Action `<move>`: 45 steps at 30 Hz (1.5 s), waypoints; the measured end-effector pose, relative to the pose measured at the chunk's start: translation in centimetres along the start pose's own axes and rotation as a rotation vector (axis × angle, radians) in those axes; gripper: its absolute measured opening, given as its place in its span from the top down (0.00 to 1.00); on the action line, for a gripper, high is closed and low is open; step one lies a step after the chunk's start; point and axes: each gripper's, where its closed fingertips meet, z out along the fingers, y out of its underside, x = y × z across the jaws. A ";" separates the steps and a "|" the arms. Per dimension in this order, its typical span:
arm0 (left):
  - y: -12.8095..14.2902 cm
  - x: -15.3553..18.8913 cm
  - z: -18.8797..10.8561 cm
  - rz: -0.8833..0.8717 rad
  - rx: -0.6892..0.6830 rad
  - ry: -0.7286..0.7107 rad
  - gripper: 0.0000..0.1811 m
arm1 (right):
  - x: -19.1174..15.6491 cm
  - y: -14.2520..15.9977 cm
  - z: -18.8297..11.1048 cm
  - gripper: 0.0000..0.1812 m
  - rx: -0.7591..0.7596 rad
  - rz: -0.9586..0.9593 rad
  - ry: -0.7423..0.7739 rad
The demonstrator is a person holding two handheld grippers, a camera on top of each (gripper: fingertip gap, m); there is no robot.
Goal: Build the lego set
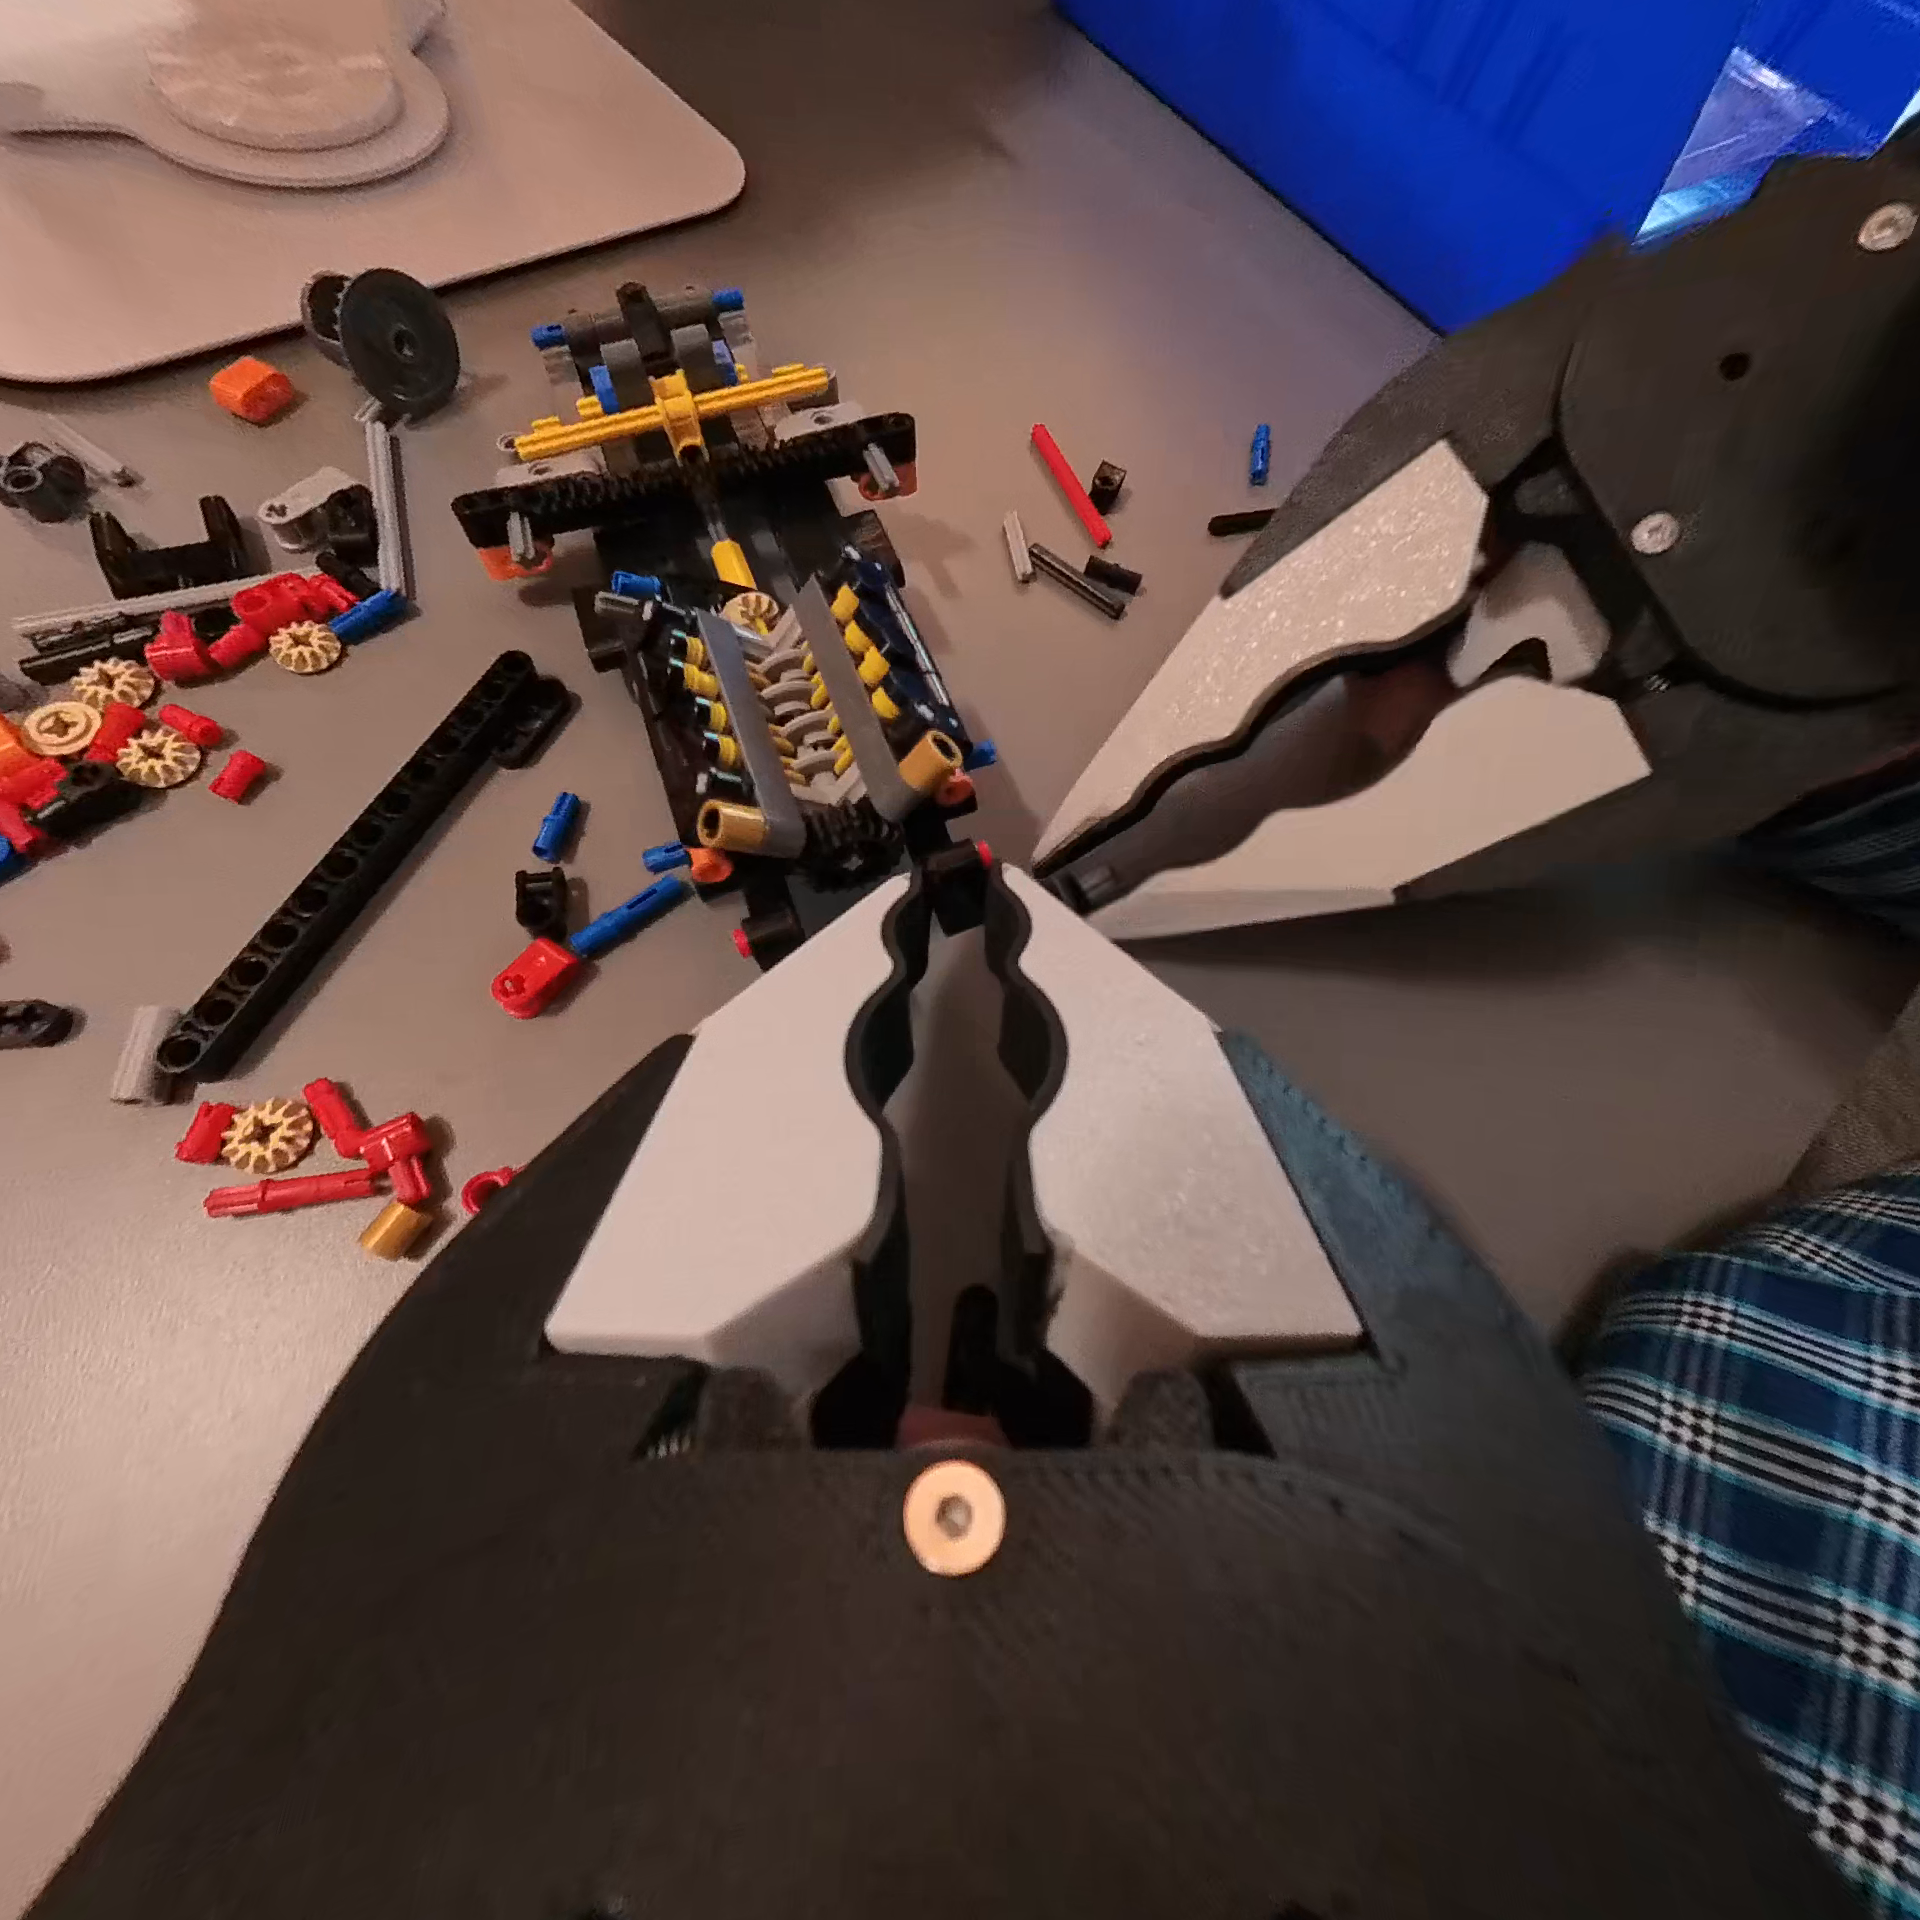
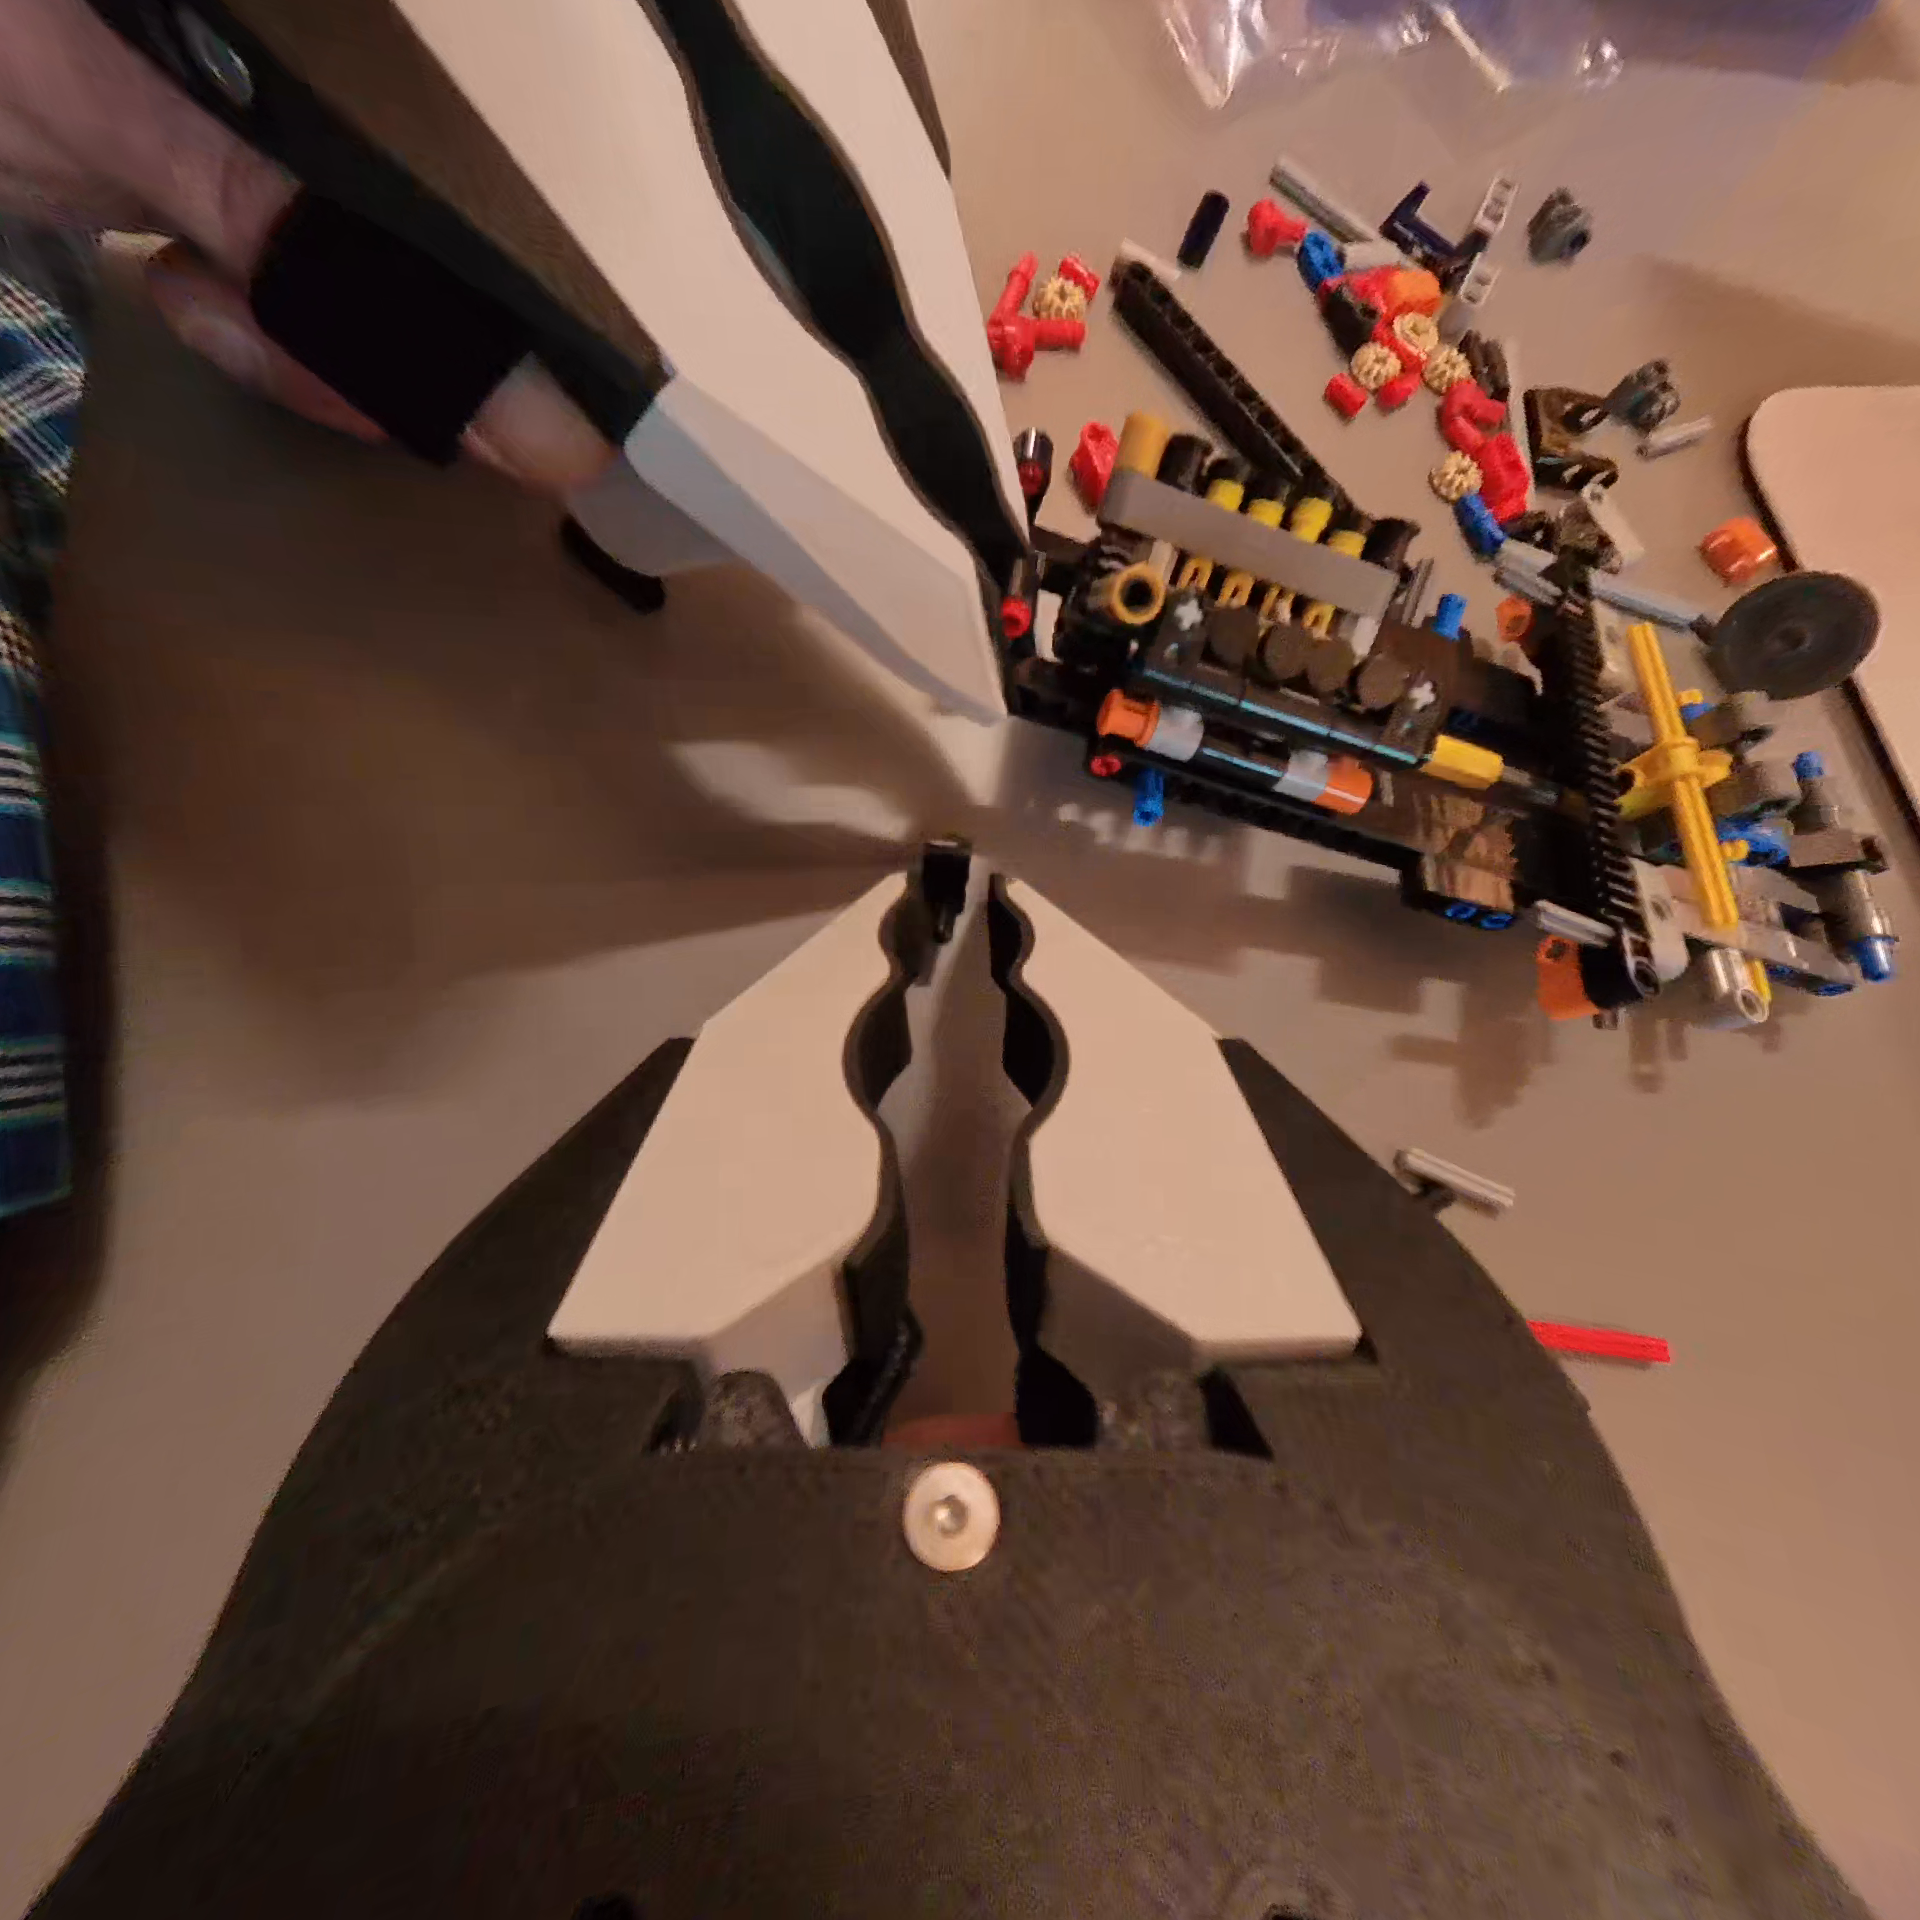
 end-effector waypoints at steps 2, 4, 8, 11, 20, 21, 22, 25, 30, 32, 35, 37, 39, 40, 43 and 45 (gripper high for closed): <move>0.1 0.0 0.1 -0.001 -0.006 0.003 0.95 | -0.2 0.1 -0.1 0.94 -0.009 0.007 -0.013; 0.1 0.1 0.1 0.003 -0.013 0.005 0.95 | 0.0 0.3 -0.4 0.92 -0.025 -0.003 0.000; 0.2 0.2 0.1 0.009 -0.014 0.006 0.95 | 0.0 0.4 -1.0 0.91 -0.006 0.020 0.003; 0.2 0.2 0.2 0.011 -0.018 0.009 0.95 | -0.1 0.6 -1.1 0.96 -0.011 0.021 0.009; 0.6 0.5 0.4 0.031 -0.042 0.016 0.95 | -0.2 0.3 -1.3 0.97 0.038 0.056 0.010; 0.8 0.6 0.5 0.035 -0.055 0.017 0.95 | -0.2 0.2 -1.3 0.97 0.044 0.058 0.008; 1.1 0.7 0.6 0.035 -0.079 0.019 0.95 | -0.2 0.2 -1.3 0.97 0.047 0.058 0.006; 1.9 0.8 0.8 0.043 -0.128 0.020 0.93 | -0.1 0.0 -1.3 0.97 0.060 0.065 0.009; 2.1 0.9 0.4 0.078 -0.123 0.008 0.80 | -0.2 -0.4 -1.9 0.97 0.099 0.084 -0.002; 1.8 1.0 -0.1 0.087 -0.090 0.004 0.75 | -0.3 -0.8 -2.3 0.97 0.133 0.107 -0.023; 1.8 0.5 -1.2 0.154 -0.057 -0.070 0.75 | -0.5 -1.6 -3.2 0.97 0.200 0.161 -0.080; 0.8 1.6 -2.2 0.268 0.030 -0.076 0.83 | -0.9 -2.2 -3.7 0.97 0.248 0.178 -0.125; -0.1 3.2 -2.7 0.369 0.085 -0.058 0.89 | -1.5 -2.8 -4.2 0.97 0.288 0.170 -0.171; -0.4 3.9 -2.6 0.402 0.095 -0.032 0.90 | -1.8 -3.0 -4.3 0.97 0.301 0.168 -0.191; -0.7 4.5 -2.2 0.467 0.089 -0.006 0.93 | -2.1 -3.3 -4.4 0.97 0.317 0.152 -0.213; -0.7 5.0 -2.3 0.512 0.095 0.013 0.94 | -2.2 -3.5 -4.7 0.97 0.334 0.160 -0.229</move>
